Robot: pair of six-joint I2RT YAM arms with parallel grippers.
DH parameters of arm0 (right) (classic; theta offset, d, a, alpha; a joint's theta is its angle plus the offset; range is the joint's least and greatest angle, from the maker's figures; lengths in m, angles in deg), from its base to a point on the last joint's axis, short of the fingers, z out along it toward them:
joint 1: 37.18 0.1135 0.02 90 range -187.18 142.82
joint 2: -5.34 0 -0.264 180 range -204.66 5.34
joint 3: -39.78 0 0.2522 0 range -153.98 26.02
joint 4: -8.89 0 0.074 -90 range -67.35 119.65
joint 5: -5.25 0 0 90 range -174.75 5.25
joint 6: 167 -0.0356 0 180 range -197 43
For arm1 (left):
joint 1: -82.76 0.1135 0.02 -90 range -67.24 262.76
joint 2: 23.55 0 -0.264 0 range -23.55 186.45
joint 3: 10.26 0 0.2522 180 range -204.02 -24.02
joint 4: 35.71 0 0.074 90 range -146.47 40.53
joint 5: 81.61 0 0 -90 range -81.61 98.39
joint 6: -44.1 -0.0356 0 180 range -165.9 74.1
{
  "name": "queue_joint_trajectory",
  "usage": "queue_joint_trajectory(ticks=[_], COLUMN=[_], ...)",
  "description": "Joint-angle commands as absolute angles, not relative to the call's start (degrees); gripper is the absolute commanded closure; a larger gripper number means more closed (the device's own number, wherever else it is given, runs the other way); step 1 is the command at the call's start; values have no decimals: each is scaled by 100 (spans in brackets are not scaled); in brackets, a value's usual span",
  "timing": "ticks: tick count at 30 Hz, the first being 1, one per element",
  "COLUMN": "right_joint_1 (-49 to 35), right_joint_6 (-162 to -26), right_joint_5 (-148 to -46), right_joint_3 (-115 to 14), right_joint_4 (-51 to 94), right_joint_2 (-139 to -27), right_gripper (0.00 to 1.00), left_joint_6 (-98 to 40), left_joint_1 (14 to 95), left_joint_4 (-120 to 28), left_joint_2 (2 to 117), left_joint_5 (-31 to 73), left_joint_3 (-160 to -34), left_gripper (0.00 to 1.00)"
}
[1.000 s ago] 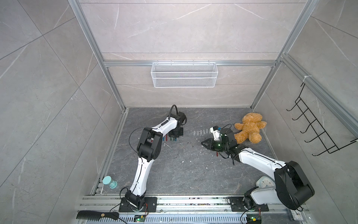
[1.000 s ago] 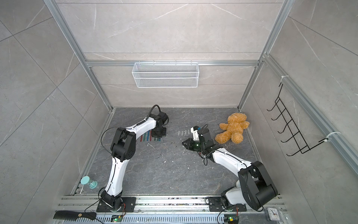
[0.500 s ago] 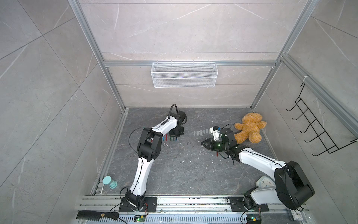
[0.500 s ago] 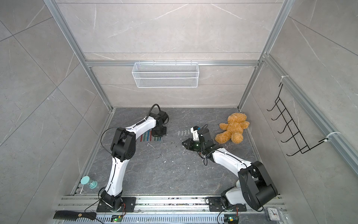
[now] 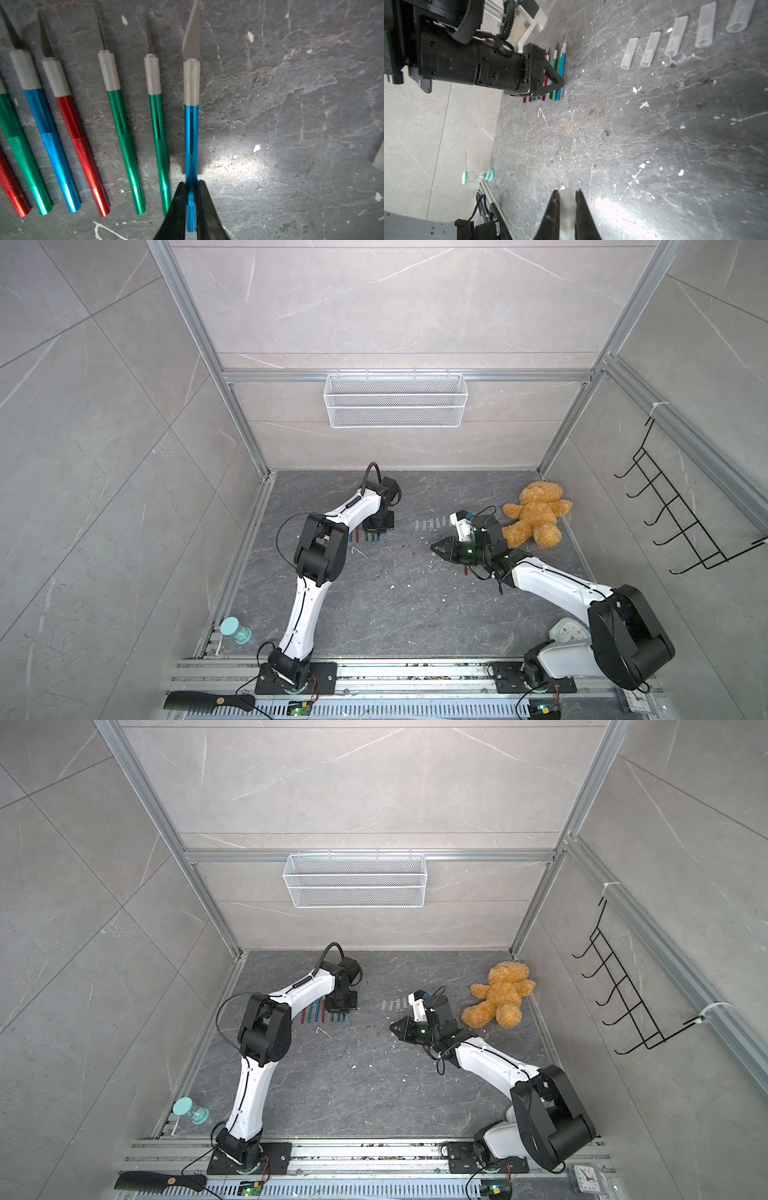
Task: Remove protective caps from carving knives
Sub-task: Place the carving knife at the center of the board.
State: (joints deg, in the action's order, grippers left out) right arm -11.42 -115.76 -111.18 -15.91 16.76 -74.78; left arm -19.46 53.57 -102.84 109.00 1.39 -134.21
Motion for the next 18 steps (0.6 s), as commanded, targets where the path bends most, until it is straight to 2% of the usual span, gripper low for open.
queue_joint_trajectory(ticks=[1,18], right_joint_1=[-1112,-1111], right_joint_6=[-11533,-11532], right_joint_5=[-11173,-11182], right_joint_3=[-1610,-1633], right_joint_4=[1658,1671], right_joint_2=[-7455,-7488], right_gripper=[100,100], left_joint_6=[-1867,-1826], left_joint_1=[5402,5403], left_joint_4=[-10476,-10511], left_joint_2=[11161,11144], left_joint_5=[145,110], left_joint_3=[-13560,-13581], left_gripper=[87,85])
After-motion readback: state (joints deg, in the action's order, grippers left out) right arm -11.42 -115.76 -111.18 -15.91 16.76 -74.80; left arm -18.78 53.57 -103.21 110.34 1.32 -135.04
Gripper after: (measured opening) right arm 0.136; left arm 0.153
